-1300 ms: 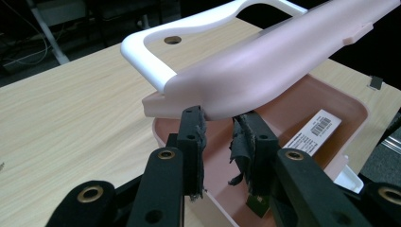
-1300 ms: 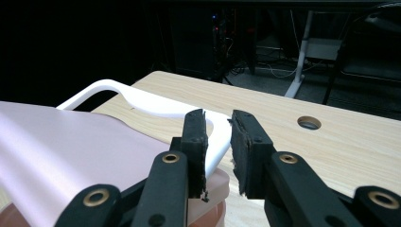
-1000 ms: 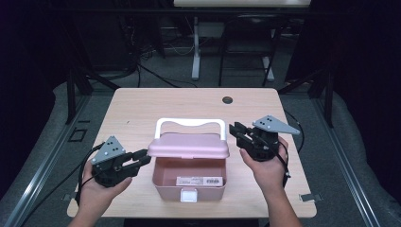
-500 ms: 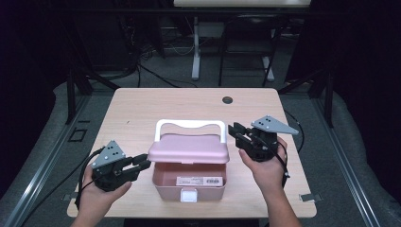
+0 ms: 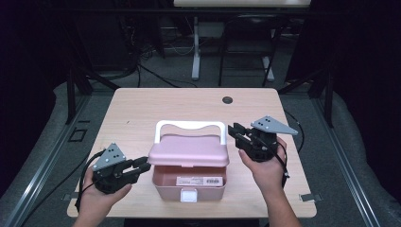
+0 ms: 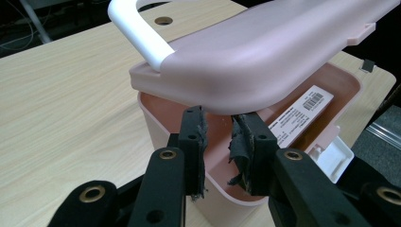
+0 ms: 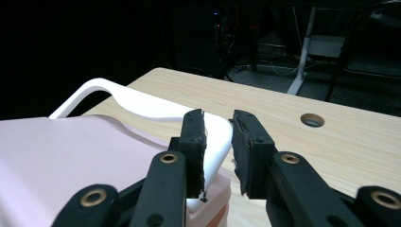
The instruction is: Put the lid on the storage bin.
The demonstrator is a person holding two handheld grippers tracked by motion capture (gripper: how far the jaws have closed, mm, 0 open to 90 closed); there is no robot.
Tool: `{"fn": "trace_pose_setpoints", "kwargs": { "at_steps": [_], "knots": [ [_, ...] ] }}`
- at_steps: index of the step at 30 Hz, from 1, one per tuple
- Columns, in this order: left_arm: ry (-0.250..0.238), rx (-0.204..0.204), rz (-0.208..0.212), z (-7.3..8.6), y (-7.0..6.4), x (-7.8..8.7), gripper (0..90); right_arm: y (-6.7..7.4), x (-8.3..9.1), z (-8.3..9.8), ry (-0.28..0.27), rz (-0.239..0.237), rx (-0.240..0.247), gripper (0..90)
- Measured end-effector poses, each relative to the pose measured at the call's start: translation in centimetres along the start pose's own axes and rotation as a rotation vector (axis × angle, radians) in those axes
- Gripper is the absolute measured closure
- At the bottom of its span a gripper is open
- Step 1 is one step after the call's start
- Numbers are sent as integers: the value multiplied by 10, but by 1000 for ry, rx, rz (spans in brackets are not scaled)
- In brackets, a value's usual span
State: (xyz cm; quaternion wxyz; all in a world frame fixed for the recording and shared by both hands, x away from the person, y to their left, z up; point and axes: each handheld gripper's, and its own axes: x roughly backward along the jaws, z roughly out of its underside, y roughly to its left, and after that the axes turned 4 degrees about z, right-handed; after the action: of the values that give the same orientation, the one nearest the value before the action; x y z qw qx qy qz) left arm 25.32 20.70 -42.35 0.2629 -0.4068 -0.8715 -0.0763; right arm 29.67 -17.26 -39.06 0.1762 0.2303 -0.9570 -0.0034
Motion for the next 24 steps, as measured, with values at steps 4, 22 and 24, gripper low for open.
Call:
{"fn": "trace_pose_setpoints", "kwargs": {
  "at_steps": [4,22,24],
  "knots": [
    [1,-1,0,2,0,-1,736,0,0,0,-2,0,-1,741],
    [20,14,14,12,-2,-3,739,-1,-1,1,2,1,-5,739],
    [20,18,15,13,-2,-3,740,-1,-1,1,3,2,-4,739]
  ]
}}
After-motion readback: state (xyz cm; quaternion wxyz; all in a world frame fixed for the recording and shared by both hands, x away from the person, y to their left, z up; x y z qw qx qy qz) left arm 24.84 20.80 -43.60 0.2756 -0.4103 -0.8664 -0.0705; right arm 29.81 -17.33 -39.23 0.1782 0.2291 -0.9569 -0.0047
